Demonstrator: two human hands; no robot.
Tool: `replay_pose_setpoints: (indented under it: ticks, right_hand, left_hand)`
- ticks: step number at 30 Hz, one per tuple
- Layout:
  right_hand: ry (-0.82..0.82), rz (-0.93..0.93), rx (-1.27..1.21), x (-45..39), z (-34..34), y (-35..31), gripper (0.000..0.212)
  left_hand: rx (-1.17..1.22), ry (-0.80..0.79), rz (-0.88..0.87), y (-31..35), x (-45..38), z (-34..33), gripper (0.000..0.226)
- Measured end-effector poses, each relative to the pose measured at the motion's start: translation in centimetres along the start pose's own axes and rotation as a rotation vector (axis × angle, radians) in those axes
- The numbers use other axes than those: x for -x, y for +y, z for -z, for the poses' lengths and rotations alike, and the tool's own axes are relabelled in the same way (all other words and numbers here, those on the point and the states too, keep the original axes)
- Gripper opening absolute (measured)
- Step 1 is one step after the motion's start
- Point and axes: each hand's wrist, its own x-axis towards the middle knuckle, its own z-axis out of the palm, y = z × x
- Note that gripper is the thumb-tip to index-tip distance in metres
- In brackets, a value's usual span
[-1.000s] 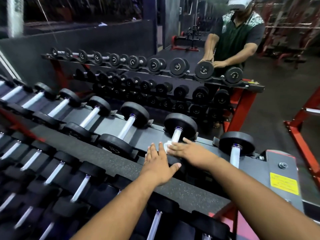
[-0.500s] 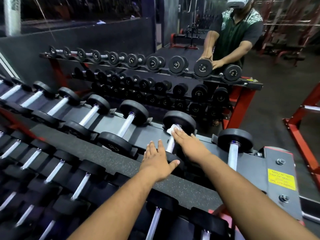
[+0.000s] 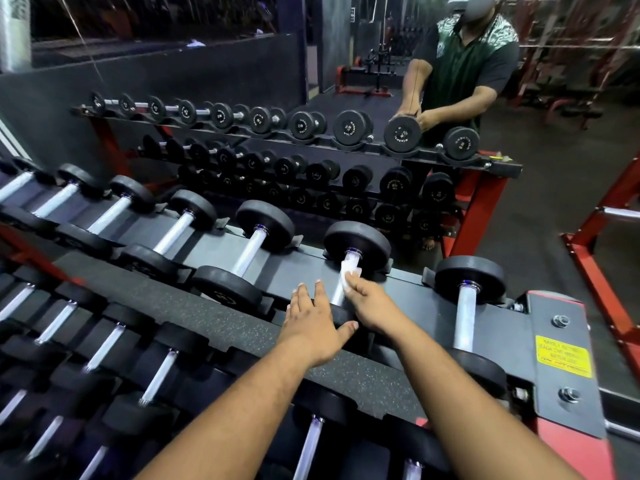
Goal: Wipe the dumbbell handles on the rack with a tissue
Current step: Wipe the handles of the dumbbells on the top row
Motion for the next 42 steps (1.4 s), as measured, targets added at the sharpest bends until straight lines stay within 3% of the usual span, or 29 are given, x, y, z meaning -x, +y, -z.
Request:
replay_pose_setpoints:
  ticks: [3,6,10,15,22,28,33,34,36,39,42]
  right_hand:
    - [-0.073,-0.043,-0.104,0.7,0.0,1.0,0.036]
    - [-0.025,-0.074,-0.218,-0.9,0.2,-0.3,0.032]
    - [0.057,-0.096,-0.291,-1.0,0.1,-2.0,0.052]
    - [-0.101,-0.189,-0.342,1.6,-0.2,1.0,0.039]
    - [0.117,-0.182,-0.471,-2.0,0.3,-2.6,0.018]
    - [-0.117,-0.264,-0.388,0.7,-0.1,-0.3,0.027]
    - [0.127,-0.282,-0.623,-1.1,0.2,-4.3,0.016]
    - [0.149,-0.314,-0.721,-1.8,0.3,-4.7,0.007]
    - [0.166,-0.39,-0.847,-2.7,0.3,-4.6,0.011]
    - [0.148,-0.424,-0.82,-2.5,0.0,-4.2,0.023]
    - [0.212,-0.397,-0.744,-2.2,-0.2,-4.5,0.009]
  left_hand:
    - [0.002,-0.006,0.001,0.0,-0.1,0.0,0.104]
    - [-0.003,-0.007,0.0,0.2,0.0,0.0,0.105]
    - [-0.004,-0.009,0.001,-0.1,-0.1,0.1,0.104]
    - [-0.047,0.005,-0.008,0.1,-0.1,-0.2,0.102]
    - [-0.029,-0.018,-0.004,0.1,0.0,0.2,0.104]
    - [-0.051,-0.021,-0.013,-0.1,-0.4,0.0,0.103]
    - [-0.045,-0.025,-0.008,0.2,-0.1,0.3,0.105]
    - [-0.045,-0.025,-0.006,0.2,-0.1,0.4,0.105]
    - [-0.044,-0.031,-0.007,0.2,-0.1,0.4,0.105]
    - [-0.039,-0.027,-0.005,0.1,-0.1,0.4,0.104]
    - [-0.035,-0.02,-0.005,0.0,-0.3,0.1,0.104]
